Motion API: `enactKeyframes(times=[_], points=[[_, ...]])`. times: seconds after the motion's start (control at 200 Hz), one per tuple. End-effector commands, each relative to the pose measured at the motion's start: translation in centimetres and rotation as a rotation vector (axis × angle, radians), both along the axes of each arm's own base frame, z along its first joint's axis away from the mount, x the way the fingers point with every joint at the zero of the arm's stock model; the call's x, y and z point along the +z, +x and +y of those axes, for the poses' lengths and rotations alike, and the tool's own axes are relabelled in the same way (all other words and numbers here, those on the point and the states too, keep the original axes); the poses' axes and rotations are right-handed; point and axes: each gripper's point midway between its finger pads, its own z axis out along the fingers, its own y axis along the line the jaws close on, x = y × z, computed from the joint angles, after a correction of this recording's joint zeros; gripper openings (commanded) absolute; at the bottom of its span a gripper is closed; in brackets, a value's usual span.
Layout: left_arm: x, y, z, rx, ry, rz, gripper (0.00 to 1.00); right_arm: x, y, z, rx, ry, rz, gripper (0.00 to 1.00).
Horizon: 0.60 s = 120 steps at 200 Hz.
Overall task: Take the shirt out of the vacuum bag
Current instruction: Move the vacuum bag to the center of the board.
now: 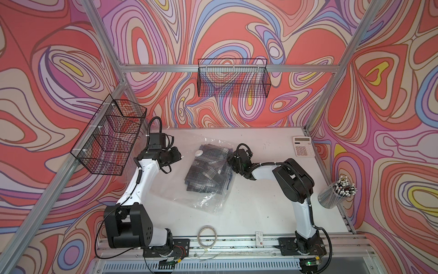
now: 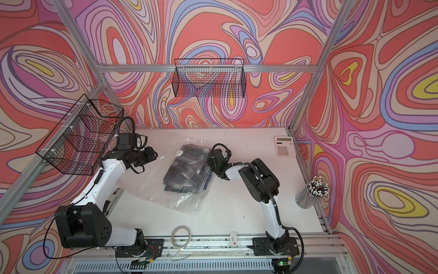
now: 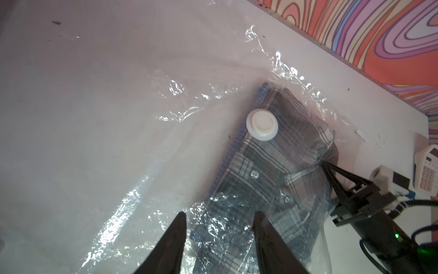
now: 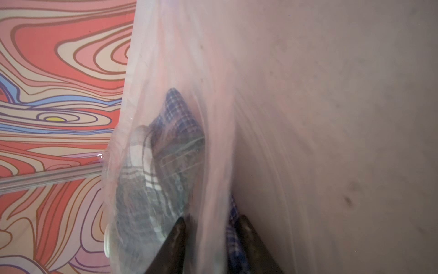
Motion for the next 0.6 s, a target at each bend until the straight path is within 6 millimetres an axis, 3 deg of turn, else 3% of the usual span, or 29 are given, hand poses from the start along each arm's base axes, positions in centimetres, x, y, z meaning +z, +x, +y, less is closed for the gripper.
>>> enactKeyframes(times=[0.0, 0.341, 0.461, 0.596], points=[[-0.4, -2.1, -1.7, -0.065, 0.014, 0.037, 0.50, -3.8, 0.4, 0.0, -0.040, -0.040, 0.069, 0.37], [-0.8, -3.6, -6.5, -0.175, 0.094, 0.051, 0.51, -3.7, 4.6, 4.1, -0.002, -0.022, 0.022, 0.37], [-1.6, -4.0, -8.9, -0.225, 0.104, 0.067, 0.51, -3.0, 5.1, 3.6, 0.029, -0.056, 0.025, 0.40], [-1.9, -3.9, -12.4, -0.299, 0.122, 0.071, 0.52, -1.9, 5.3, 1.6, 0.094, -0.113, 0.044, 0.52]])
